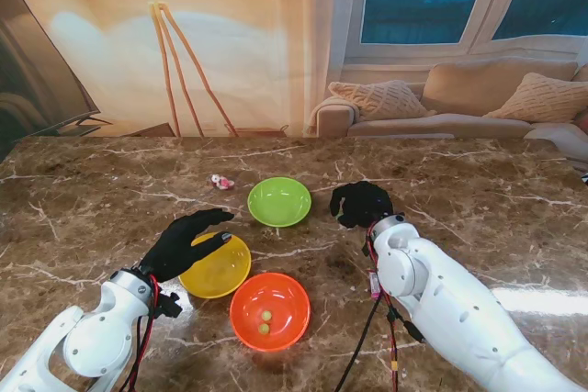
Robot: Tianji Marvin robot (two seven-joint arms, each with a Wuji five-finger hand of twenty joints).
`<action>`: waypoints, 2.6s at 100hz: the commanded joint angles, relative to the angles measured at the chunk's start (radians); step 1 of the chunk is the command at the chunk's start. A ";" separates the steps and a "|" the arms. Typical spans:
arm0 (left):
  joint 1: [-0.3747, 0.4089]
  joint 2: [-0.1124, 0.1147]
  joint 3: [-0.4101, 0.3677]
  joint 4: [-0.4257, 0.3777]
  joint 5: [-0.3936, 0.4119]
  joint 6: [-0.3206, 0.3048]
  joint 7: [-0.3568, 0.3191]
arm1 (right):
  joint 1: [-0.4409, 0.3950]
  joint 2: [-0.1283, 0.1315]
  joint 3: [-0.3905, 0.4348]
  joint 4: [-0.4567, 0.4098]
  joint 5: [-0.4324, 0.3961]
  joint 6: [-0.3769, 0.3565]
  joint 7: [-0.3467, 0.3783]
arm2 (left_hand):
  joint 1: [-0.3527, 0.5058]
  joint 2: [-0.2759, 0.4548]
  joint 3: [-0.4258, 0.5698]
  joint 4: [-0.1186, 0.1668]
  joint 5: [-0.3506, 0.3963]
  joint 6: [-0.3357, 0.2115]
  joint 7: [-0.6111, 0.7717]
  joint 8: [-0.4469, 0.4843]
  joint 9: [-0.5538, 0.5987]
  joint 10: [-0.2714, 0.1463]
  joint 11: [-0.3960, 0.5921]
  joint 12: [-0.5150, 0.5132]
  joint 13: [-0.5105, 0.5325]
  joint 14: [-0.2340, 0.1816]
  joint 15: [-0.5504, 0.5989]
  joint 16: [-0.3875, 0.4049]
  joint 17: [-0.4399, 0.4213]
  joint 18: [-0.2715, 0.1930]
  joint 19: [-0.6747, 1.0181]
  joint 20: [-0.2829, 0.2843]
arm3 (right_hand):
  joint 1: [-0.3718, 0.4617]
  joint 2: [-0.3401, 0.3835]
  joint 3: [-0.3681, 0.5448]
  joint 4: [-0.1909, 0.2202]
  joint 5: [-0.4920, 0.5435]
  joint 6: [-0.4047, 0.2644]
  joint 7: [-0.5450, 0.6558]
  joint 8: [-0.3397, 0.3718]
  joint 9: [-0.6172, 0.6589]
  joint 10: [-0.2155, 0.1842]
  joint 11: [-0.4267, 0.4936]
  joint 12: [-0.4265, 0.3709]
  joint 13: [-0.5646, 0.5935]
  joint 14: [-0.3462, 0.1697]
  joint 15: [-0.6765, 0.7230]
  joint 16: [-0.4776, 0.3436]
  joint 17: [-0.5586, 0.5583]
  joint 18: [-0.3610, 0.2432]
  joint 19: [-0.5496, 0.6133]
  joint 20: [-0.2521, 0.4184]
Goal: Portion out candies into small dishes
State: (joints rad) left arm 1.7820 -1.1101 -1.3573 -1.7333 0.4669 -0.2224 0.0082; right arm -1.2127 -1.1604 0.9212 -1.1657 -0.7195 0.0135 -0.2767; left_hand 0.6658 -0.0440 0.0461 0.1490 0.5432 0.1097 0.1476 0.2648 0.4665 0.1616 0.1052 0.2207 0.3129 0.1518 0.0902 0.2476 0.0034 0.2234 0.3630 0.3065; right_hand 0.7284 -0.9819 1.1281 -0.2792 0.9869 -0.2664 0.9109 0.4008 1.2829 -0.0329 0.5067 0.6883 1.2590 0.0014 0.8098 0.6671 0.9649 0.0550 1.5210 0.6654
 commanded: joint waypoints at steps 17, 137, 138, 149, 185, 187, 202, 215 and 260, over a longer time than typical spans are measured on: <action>0.006 -0.001 0.003 0.003 0.001 0.000 0.003 | -0.234 0.036 0.115 -0.300 -0.015 -0.063 0.088 | -0.017 0.049 -0.024 -0.024 -0.012 -0.022 0.005 0.009 -0.038 -0.001 -0.017 -0.017 -0.024 -0.022 -0.018 -0.012 -0.003 0.003 -0.029 0.015 | 0.058 0.017 0.081 0.008 0.069 0.004 0.125 0.018 0.063 -0.020 0.026 -0.001 0.039 0.031 0.021 0.021 0.022 -0.031 0.042 -0.005; 0.010 -0.002 0.004 0.002 0.003 -0.009 0.012 | -0.444 0.090 0.085 -0.544 -0.045 -0.339 0.253 | -0.019 0.047 -0.024 -0.024 -0.011 -0.023 0.005 0.008 -0.036 -0.002 -0.016 -0.017 -0.022 -0.022 -0.018 -0.012 -0.002 0.002 -0.028 0.016 | -0.160 -0.022 0.042 -0.007 -0.093 0.114 -0.420 0.067 -0.142 -0.001 -0.064 0.022 -0.160 0.006 0.005 0.078 -0.152 -0.047 0.001 0.033; 0.010 -0.002 0.004 0.002 0.003 -0.009 0.012 | -0.445 0.090 0.086 -0.545 -0.046 -0.339 0.254 | -0.019 0.048 -0.024 -0.024 -0.010 -0.023 0.005 0.008 -0.036 -0.005 -0.016 -0.017 -0.023 -0.022 -0.018 -0.012 -0.002 0.002 -0.028 0.016 | -0.162 -0.020 0.042 -0.006 -0.093 0.113 -0.421 0.067 -0.143 -0.002 -0.064 0.022 -0.161 0.006 0.006 0.079 -0.153 -0.047 0.002 0.034; 0.011 -0.002 0.003 0.002 0.004 -0.010 0.013 | -0.454 0.092 0.097 -0.554 -0.044 -0.341 0.265 | -0.020 0.048 -0.024 -0.024 -0.011 -0.022 0.005 0.009 -0.037 -0.003 -0.016 -0.017 -0.023 -0.021 -0.018 -0.012 -0.002 0.001 -0.028 0.016 | -0.177 -0.009 0.038 -0.001 -0.096 0.101 -0.427 0.066 -0.145 -0.004 -0.054 0.025 -0.173 0.004 0.023 0.086 -0.168 -0.040 0.008 0.038; 0.014 -0.003 0.000 0.000 0.007 -0.011 0.017 | -0.499 0.098 0.171 -0.601 -0.124 -0.285 0.267 | -0.018 0.047 -0.024 -0.024 -0.011 -0.021 0.005 0.008 -0.037 -0.002 -0.016 -0.018 -0.021 -0.020 -0.017 -0.012 -0.002 0.001 -0.026 0.016 | -0.247 0.040 0.044 0.101 -0.081 0.124 -0.403 0.073 -0.180 -0.016 -0.084 -0.067 -0.220 -0.006 -0.102 0.024 -0.251 0.021 -0.124 0.005; 0.015 -0.003 0.000 0.000 0.007 -0.011 0.018 | -0.504 0.098 0.180 -0.604 -0.132 -0.275 0.266 | -0.019 0.048 -0.024 -0.024 -0.011 -0.021 0.005 0.008 -0.037 -0.003 -0.016 -0.018 -0.022 -0.019 -0.017 -0.012 -0.002 0.001 -0.025 0.016 | -0.247 0.041 0.044 0.101 -0.081 0.128 -0.402 0.075 -0.180 -0.016 -0.085 -0.068 -0.220 -0.006 -0.107 0.022 -0.252 0.022 -0.128 0.004; 0.016 -0.003 -0.002 -0.002 0.007 -0.010 0.018 | -0.549 0.097 0.251 -0.643 -0.224 -0.179 0.244 | -0.018 0.048 -0.023 -0.024 -0.010 -0.022 0.005 0.008 -0.037 -0.003 -0.016 -0.018 -0.022 -0.022 -0.017 -0.012 -0.003 0.002 -0.025 0.016 | -0.265 0.053 0.033 0.099 -0.066 0.139 -0.379 0.104 -0.181 -0.015 -0.090 -0.080 -0.211 -0.004 -0.150 -0.002 -0.250 0.027 -0.160 -0.005; 0.016 -0.003 -0.002 -0.003 0.008 -0.010 0.018 | -0.580 0.101 0.307 -0.666 -0.314 -0.082 0.256 | -0.018 0.047 -0.024 -0.024 -0.010 -0.022 0.006 0.009 -0.036 -0.001 -0.015 -0.017 -0.022 -0.021 -0.017 -0.012 -0.003 0.001 -0.025 0.016 | -0.312 0.080 0.010 0.097 -0.062 0.147 -0.367 0.124 -0.175 -0.011 -0.091 -0.084 -0.198 -0.001 -0.154 -0.004 -0.233 0.022 -0.161 -0.006; 0.019 -0.003 -0.004 -0.006 0.007 -0.009 0.018 | -0.553 0.109 0.332 -0.569 -0.455 0.185 0.322 | -0.018 0.048 -0.023 -0.024 -0.009 -0.022 0.006 0.009 -0.037 -0.002 -0.016 -0.018 -0.022 -0.023 -0.018 -0.012 -0.003 0.003 -0.024 0.016 | -0.436 0.236 -0.148 0.121 -0.035 0.178 -0.377 0.167 -0.151 0.014 -0.090 -0.087 -0.169 0.023 -0.127 0.008 -0.202 0.015 -0.128 -0.003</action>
State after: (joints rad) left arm 1.7942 -1.1116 -1.3622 -1.7369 0.4731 -0.2331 0.0248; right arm -1.7724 -1.0583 1.2534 -1.7681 -1.1732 0.1809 0.0222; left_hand 0.6658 -0.0441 0.0460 0.1426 0.5432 0.1094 0.1476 0.2648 0.4665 0.1616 0.1049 0.2207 0.3126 0.1518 0.0900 0.2476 0.0034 0.2237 0.3627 0.3066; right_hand 0.3359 -0.7655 1.0083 -0.2070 0.9298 -0.1028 0.5305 0.5498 1.1193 -0.0309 0.4183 0.6142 1.0608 0.0148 0.6636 0.6701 0.7447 0.0727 1.3676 0.6737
